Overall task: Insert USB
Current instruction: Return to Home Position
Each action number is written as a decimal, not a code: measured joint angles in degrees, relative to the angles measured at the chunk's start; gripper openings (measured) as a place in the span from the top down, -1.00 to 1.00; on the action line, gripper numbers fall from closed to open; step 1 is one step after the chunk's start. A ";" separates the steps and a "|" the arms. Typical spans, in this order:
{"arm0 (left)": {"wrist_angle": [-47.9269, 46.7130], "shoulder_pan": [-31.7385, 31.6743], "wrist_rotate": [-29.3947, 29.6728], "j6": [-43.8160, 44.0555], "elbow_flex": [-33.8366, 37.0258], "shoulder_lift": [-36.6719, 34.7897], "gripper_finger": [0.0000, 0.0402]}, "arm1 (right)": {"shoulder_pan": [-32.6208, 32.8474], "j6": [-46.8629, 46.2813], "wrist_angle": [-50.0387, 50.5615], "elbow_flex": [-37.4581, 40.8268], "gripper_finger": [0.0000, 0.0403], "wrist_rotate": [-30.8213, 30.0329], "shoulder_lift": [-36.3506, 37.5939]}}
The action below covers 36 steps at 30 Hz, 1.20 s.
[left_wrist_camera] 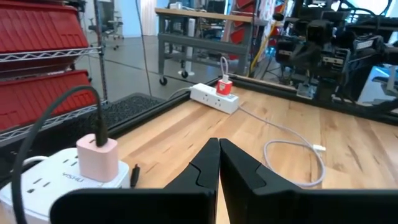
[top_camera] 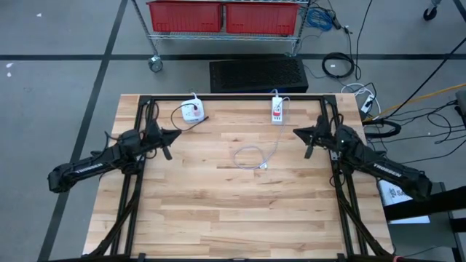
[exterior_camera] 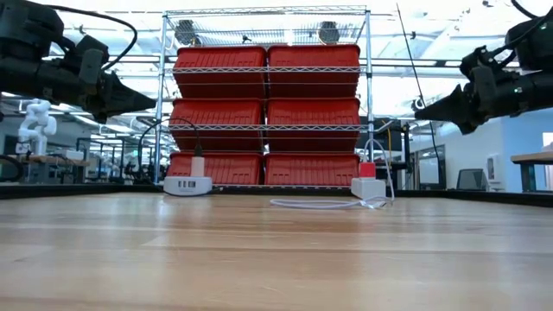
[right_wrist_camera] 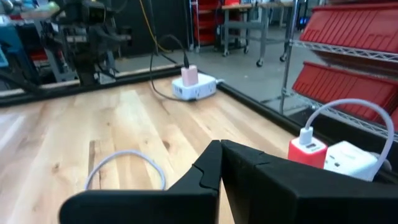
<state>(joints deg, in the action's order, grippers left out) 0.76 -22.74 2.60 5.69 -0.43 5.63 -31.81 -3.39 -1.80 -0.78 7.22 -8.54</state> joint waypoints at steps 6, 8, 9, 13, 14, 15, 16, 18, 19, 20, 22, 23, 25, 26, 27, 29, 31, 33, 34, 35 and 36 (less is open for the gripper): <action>0.21 -0.04 1.11 3.88 0.00 0.00 0.90 | 0.02 2.33 0.00 0.00 1.00 0.00 -2.18; 0.19 -0.04 1.08 5.59 0.00 0.00 0.90 | 0.02 2.88 -0.02 0.00 1.00 -0.02 -2.30; 0.19 -0.04 1.06 5.83 0.00 0.00 0.90 | 0.00 3.09 -0.04 0.00 1.00 -0.02 -2.26; 0.19 -0.04 1.05 5.86 0.00 0.00 0.90 | 0.01 5.02 -0.14 0.00 1.00 0.38 -1.18; 0.19 -0.04 1.04 5.83 0.00 0.00 0.90 | 0.01 5.49 -0.20 0.00 1.00 0.39 -0.64; 0.19 -0.04 1.02 5.83 0.00 0.00 0.90 | -0.01 5.80 -0.25 0.00 1.00 0.40 -0.05; 0.19 -0.04 1.02 5.83 0.00 0.00 0.90 | 0.01 5.94 -0.37 0.00 1.00 0.42 0.61; 0.19 -0.04 1.02 5.83 0.00 0.00 0.90 | -0.01 5.88 -0.40 0.00 1.00 0.58 2.12; 0.19 -0.04 1.06 5.95 0.00 0.00 0.90 | 0.00 5.75 -0.31 0.00 1.00 0.59 2.79; 0.21 -0.04 1.08 5.97 0.00 0.00 0.90 | 0.02 5.57 -0.23 0.00 1.00 0.60 3.33; 0.22 -0.04 1.11 5.97 0.00 0.00 0.90 | 0.04 5.55 -0.17 0.00 1.00 0.55 3.96; 0.21 -0.04 1.11 5.99 0.00 0.00 0.90 | 0.04 5.47 -0.17 0.00 1.00 0.37 4.09; 0.19 -0.04 1.03 5.94 0.00 0.00 0.90 | 0.02 5.51 -0.10 0.00 1.00 0.24 4.07; 0.17 -0.04 0.93 5.94 0.00 0.00 0.90 | 0.03 5.52 -0.09 0.00 1.00 0.26 4.07; 0.17 -0.04 0.91 5.94 0.00 0.00 0.90 | 0.04 5.28 -0.10 0.00 1.00 0.26 4.02; 0.18 -0.04 0.89 5.94 0.00 0.00 0.90 | 0.04 4.12 -0.09 0.00 1.00 0.26 4.00; 0.17 -0.04 0.87 5.94 0.00 0.00 0.90 | 0.04 3.62 -0.09 0.00 1.00 0.26 4.00; 0.17 -0.04 0.83 5.94 0.00 0.00 0.90 | 0.04 3.78 -0.09 0.00 1.00 0.26 4.00; 0.17 -0.04 0.81 5.94 0.01 0.00 0.90 | 0.04 3.91 -0.09 0.00 1.00 0.26 4.00; 0.15 -0.04 0.77 5.93 0.01 0.00 0.90 | 0.04 3.91 -0.09 0.00 1.00 0.26 4.00; 0.15 -0.04 0.73 5.92 0.02 0.00 0.90 | 0.04 3.92 -0.09 0.00 1.00 0.26 4.00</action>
